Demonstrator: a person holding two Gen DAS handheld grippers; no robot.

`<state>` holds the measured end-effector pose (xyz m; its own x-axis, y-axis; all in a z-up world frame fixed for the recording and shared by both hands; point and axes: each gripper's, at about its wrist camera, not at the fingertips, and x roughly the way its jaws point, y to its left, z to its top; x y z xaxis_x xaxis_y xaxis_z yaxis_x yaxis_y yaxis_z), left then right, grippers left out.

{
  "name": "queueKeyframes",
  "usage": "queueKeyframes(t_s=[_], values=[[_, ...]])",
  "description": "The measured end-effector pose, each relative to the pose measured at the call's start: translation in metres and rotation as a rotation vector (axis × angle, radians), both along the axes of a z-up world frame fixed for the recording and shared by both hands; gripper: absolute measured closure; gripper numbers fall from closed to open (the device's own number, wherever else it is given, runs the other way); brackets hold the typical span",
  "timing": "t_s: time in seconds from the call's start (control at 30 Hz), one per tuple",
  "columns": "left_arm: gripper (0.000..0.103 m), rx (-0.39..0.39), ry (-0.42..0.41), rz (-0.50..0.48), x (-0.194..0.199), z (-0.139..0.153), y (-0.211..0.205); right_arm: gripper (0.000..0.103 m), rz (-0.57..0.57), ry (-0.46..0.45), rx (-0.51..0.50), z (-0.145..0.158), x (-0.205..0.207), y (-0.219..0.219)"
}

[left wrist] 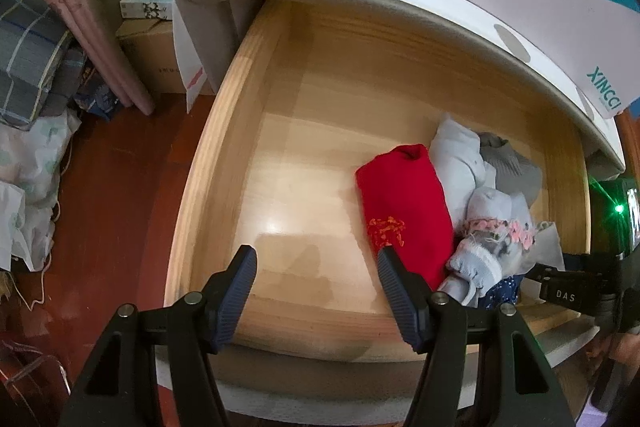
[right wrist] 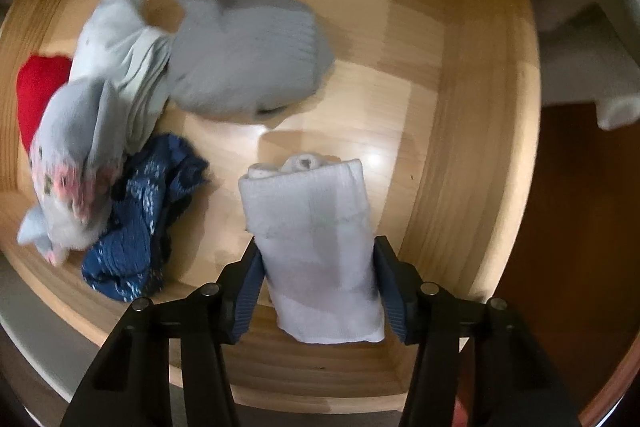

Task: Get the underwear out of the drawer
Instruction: 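Lower the left tool onto the red sock and close it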

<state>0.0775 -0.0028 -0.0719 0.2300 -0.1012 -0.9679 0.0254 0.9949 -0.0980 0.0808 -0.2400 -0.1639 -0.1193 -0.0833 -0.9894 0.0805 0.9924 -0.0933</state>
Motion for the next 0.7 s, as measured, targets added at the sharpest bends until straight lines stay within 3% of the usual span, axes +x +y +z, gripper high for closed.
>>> queueKeyframes(t_s=[0.17,0.27,0.57,0.7], values=[[0.039,-0.045,0.083,0.028,0.008,-0.012,0.005,0.054,-0.022,-0.017,0.01,-0.004,-0.007,-0.001],[0.039,-0.07,0.092,0.051,0.014,-0.014,0.004,0.054,-0.016,-0.02,0.01,-0.002,-0.006,-0.008],[0.039,-0.17,0.136,0.047,0.033,-0.021,-0.032,0.054,-0.014,-0.021,0.012,0.002,-0.013,0.0],[0.039,-0.176,0.167,0.037,0.039,-0.03,-0.05,0.053,-0.013,-0.022,0.017,0.012,-0.012,-0.003]])
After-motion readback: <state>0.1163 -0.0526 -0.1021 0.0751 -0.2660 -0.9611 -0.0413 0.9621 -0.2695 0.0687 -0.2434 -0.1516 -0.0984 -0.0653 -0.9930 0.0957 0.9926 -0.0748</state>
